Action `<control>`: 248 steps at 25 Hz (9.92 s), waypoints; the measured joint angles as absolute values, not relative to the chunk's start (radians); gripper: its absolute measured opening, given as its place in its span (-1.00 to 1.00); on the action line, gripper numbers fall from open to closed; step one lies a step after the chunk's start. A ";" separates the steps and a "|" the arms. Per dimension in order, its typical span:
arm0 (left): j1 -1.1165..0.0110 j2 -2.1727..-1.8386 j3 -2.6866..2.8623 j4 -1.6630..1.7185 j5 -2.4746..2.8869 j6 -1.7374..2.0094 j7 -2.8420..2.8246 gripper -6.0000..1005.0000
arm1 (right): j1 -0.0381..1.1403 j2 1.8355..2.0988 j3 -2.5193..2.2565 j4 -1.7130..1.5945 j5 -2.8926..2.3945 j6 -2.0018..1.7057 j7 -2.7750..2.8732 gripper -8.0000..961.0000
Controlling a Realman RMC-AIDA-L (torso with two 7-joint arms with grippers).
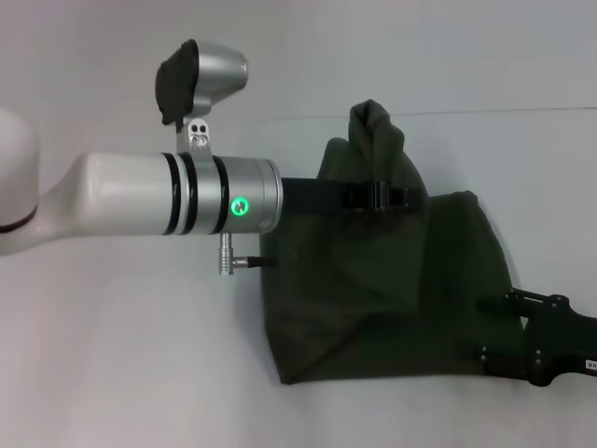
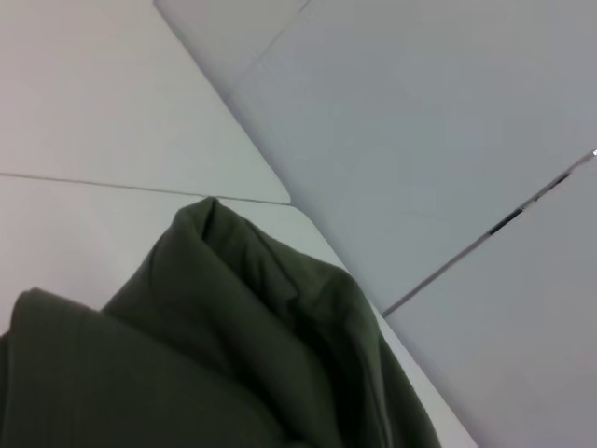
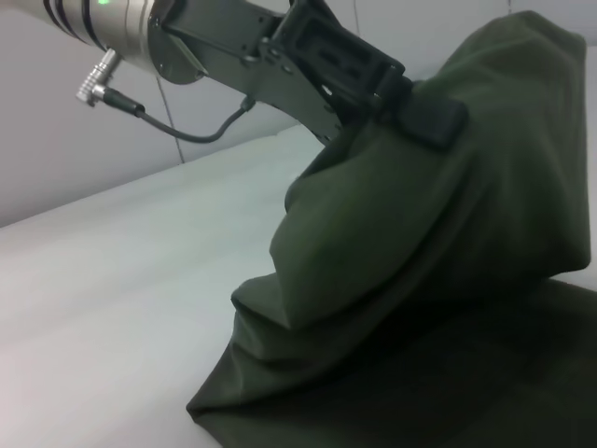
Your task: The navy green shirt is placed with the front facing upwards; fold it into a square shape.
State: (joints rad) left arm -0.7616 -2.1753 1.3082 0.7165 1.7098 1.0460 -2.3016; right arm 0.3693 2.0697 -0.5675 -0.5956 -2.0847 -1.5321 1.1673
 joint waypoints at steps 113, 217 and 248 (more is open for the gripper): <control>-0.738 -2.072 0.916 0.635 2.173 1.324 -2.427 0.84 | 0.319 2.083 -0.438 -0.752 -2.009 -1.754 1.102 0.74; -0.500 -2.122 0.527 0.901 2.206 1.443 -2.214 -0.19 | 0.503 2.089 -0.482 -0.655 -2.008 -1.560 1.165 0.73; -0.489 -2.137 0.495 0.849 1.941 1.468 -1.891 0.86 | 0.789 2.100 -0.734 -0.279 -2.000 -0.880 1.222 0.73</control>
